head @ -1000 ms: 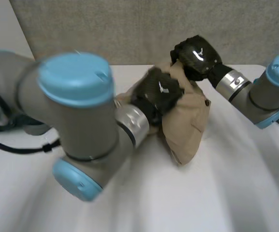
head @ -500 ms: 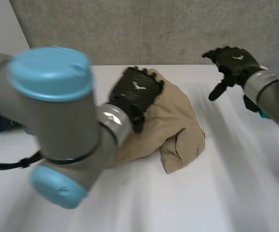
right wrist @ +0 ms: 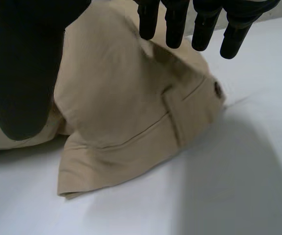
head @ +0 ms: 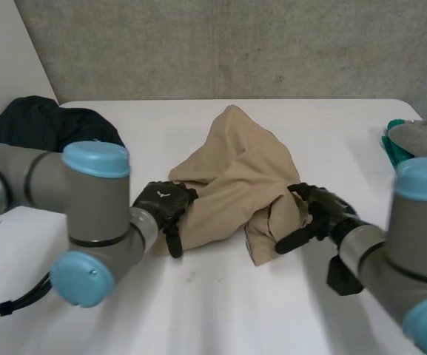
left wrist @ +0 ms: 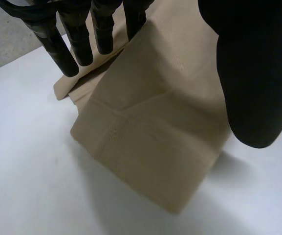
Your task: Fold the laundry.
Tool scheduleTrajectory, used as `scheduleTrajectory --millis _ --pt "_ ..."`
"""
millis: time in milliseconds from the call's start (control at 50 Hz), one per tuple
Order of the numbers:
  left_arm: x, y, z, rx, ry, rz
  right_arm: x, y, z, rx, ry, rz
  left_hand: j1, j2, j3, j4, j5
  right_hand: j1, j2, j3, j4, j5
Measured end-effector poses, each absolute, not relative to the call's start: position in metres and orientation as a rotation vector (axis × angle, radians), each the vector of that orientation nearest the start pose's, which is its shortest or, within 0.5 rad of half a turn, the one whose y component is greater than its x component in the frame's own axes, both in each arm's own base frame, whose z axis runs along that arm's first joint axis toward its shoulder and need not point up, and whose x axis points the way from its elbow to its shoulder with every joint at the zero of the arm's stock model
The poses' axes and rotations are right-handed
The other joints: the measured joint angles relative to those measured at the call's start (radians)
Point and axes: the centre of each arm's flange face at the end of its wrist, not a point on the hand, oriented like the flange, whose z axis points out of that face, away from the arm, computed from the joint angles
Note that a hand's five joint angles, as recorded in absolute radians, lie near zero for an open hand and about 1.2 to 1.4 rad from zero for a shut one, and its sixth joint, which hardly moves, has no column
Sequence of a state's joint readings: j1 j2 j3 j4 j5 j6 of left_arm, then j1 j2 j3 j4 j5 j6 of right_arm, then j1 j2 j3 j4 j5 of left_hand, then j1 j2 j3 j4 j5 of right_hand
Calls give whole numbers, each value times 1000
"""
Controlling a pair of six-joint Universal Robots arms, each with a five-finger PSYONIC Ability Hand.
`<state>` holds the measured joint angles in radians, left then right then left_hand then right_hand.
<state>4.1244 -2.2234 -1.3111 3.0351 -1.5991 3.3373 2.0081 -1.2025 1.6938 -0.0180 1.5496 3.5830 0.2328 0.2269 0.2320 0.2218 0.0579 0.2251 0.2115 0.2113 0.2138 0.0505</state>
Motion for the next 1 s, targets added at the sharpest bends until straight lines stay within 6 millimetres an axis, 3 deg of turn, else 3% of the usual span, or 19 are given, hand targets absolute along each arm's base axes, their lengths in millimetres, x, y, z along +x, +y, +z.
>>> scheduleTrajectory --millis 40,100,120,140,200,280,400,460,520,600,700,740,860,940,1000 --pt "-325 -251 142 1069 2641 -1677 262 -232 155 9 2348 -1288 30 35 26 33 28 0 0 0 0 0" --pt "-336 -256 133 1058 2603 -1672 276 -232 143 51 2371 -1293 264 245 231 245 235 72 87 85 75 73" --pt "-338 -257 131 1054 2592 -1671 278 -233 141 60 2378 -1298 313 278 273 287 276 141 156 158 152 148" --pt "-341 -259 129 1046 2574 -1669 281 -235 138 76 2389 -1309 544 516 509 506 491 317 326 327 321 301" --pt "-343 -263 130 1012 2529 -1680 283 -241 137 111 2403 -1354 849 863 851 856 837 679 712 669 670 668" --pt "-342 -267 142 957 2488 -1717 284 -248 143 111 2392 -1434 914 961 942 965 942 883 952 922 917 901" --pt "-327 -261 223 823 2378 -1955 279 -269 199 -210 2273 -1787 914 965 947 972 943 892 964 970 960 938" --pt "-312 -245 283 804 2280 -2146 272 -275 250 -562 2117 -2055 914 965 951 978 943 916 964 970 961 949" --pt "-299 -231 321 811 2184 -2262 268 -275 285 -778 1988 -2196 914 969 953 978 943 916 964 970 961 950" --pt "-284 -217 349 862 2083 -2298 257 -277 319 -978 1928 -2259 914 970 954 978 943 919 964 970 976 950" --pt "-279 -215 347 954 2075 -2208 248 -281 324 -1098 1997 -2163 914 970 954 978 943 919 964 974 980 950" --pt "-283 -221 331 1022 2118 -2108 248 -283 310 -1221 2080 -1982 914 970 954 978 943 919 964 976 981 951" --pt "-300 -255 281 1101 2223 -1913 262 -297 264 -1430 2151 -1709 914 971 956 978 943 919 964 976 983 957" --pt "-311 -288 269 1050 2213 -1925 279 -320 242 -1471 2111 -1773 914 971 956 978 943 919 964 976 984 957" --pt "-318 -312 286 969 2129 -2067 294 -347 241 -1420 2021 -2009 914 971 956 978 943 919 964 976 984 957"
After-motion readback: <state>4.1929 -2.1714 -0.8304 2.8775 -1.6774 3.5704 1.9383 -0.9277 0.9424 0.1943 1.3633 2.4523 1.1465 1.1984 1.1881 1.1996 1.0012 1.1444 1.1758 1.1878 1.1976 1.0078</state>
